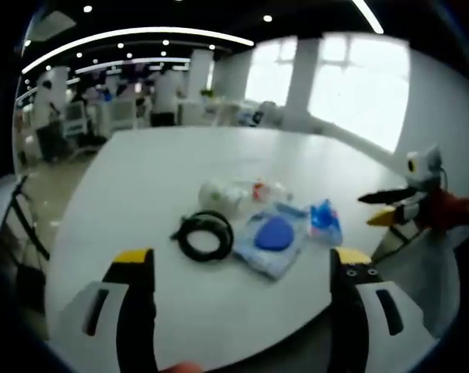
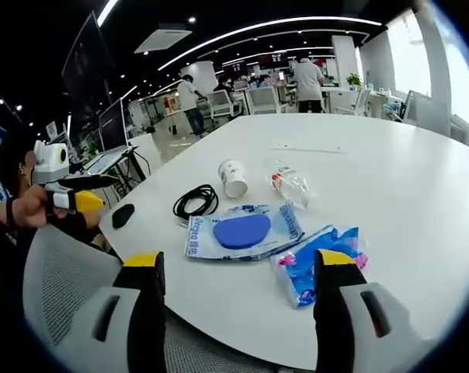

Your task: Arrange the tabletop items into an orderly group along one side of the table until the central work area is clear of visible clutter.

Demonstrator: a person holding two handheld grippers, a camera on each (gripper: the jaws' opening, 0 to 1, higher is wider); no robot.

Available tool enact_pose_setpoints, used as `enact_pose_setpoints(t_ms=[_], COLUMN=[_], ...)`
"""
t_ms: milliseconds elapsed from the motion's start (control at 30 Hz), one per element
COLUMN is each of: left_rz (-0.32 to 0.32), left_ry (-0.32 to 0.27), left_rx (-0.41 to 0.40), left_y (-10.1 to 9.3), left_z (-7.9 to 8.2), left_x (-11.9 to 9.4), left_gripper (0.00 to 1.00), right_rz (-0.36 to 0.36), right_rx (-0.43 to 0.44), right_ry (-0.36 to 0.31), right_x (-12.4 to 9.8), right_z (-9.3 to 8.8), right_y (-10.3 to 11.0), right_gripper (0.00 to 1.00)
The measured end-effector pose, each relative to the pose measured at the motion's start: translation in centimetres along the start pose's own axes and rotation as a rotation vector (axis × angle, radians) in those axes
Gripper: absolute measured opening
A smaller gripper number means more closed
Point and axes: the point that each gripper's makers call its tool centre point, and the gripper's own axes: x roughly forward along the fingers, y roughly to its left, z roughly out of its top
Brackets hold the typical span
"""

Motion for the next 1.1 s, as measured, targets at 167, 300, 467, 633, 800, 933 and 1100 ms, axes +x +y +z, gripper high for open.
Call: enact_pose_setpoints(t_ms=[167,300,467,633,800,933,1100], left_rz=[0.016,0.021,0.034,0.03,0.028,0.023,0.006], left_ry=[-0.013,-0.016,-0.025,-0.022,-0.024,-0.022,-0.004], left_rx=[-0.013,-0.013,-0.02,-0.019,-0.023,-0.028,-0.018], left_y=[0.38,0.51,0.79,0.72,0.61,0.55,0.07], left_z=[0.28,0.36,0.57,0.52,0.55,0.55,0.28], left_x=[-0.11,-0.08,-0.15,-0.05,-0.07,-0.02,0.3], left_gripper=[0.89,0.89,0.89,0.88,0.88,0.88,0.88], right_rz=[0.01,0.013,0.022,0.02,0.017,0.009,0.006], right_rx=[-0.004,-0.003,-0.006,-0.004,-0.001,0.0,0.005], right_ry=[0.011,0.012,0.019,0.015,0.011,-0.001,-0.007], right_x=[0.13,0.16,0.22,0.21,0.17,0.1,0.09], right_z=[-0.15,-0.2,-0.3,-0.2,-0.14,0.11,0.25], right_y=[0.18,0.11,0.25,0.23,0.13,-0.06,-0.23], right_gripper=[0.78,0.78,0.78,0.77,0.77,0.76,0.76])
